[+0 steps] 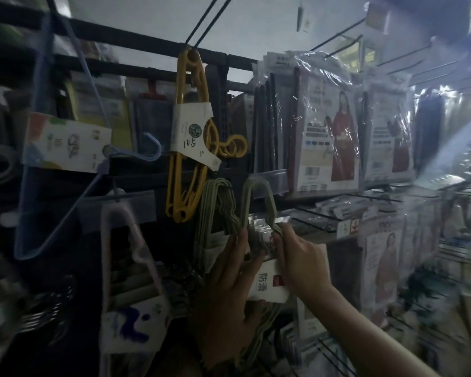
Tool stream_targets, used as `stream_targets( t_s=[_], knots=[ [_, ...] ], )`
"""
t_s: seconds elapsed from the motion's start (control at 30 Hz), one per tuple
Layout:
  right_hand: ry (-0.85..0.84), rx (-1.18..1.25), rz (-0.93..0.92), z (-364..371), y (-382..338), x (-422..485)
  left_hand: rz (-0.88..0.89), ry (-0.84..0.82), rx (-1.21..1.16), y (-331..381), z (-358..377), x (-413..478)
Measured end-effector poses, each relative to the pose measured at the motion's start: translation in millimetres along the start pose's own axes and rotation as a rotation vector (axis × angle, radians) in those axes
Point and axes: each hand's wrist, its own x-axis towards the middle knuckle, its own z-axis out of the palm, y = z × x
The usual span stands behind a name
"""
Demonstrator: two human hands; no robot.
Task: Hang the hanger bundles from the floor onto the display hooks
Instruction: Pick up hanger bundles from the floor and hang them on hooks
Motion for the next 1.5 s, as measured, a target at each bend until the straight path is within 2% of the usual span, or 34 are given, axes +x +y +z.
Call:
stream_targets(
  t_s=[0.13, 0.33, 0.43, 0.57, 0.67, 0.73, 0.87, 1.07, 1.13, 1.2, 1.27, 1.37, 1.43, 1.5],
  knots=[
    [0.037, 0.077, 0.004, 18.3, -2.3, 6.5, -0.023, -0.015, 0.143, 0.4, 2.1, 2.7],
    [-0.055, 0.189, 0.020, 30.3, 6.4, 6.8, -0.055, -0.008, 0.229, 6.9, 2.7, 5.5],
    [-0.046, 0.137, -0.014, 22.0, 15.6, 5.8, -0.086, -0.006, 0.237, 8.6, 10.9, 3.6],
    [-0.199, 0.143, 0.037, 16.9, 25.0, 5.4, -0.158, -0.035, 0.185, 7.0, 20.7, 4.3],
    [-0.201, 0.107, -0.011, 30.9, 23.6, 22.7, -0.195, -0.040, 0.218, 0.1, 21.7, 8.1],
    [-0.263, 0.072, -0.014, 44.1, 17.8, 35.3, -0.247, -0.040, 0.269, -8.0, 20.0, 11.5],
    [-0.416, -0.094, -0.009, 65.9, 5.5, 54.1, -0.305, -0.143, 0.427, -26.1, 18.2, 20.5],
    [-0.562, -0.005, -0.037, 78.0, 9.6, 63.2, -0.411, -0.393, 0.529, -33.9, 18.4, 34.5],
    [-0.641, -0.015, -0.064, 75.0, 12.2, 64.2, -0.467, -0.402, 0.525, -24.4, 10.1, 45.0],
    [-0.629, 0.033, -0.025, 68.5, 13.3, 60.6, -0.497, -0.339, 0.513, -10.6, -2.7, 54.0],
    [-0.441, 0.148, 0.004, 61.4, 12.3, 46.7, -0.501, -0.182, 0.508, 6.4, -17.8, 54.1],
    [-0.149, 0.420, 0.016, 53.6, 2.1, 7.0, -0.503, 0.173, 0.579, 35.0, -40.1, 29.9],
    [-0.136, 0.637, 0.019, 49.7, -12.0, -27.6, -0.548, 0.268, 0.620, 52.8, -52.3, -1.2],
    [-0.247, 0.765, -0.050, 48.7, -31.9, -65.1, -0.608, 0.298, 0.631, 69.7, -61.1, -43.5]
  ],
)
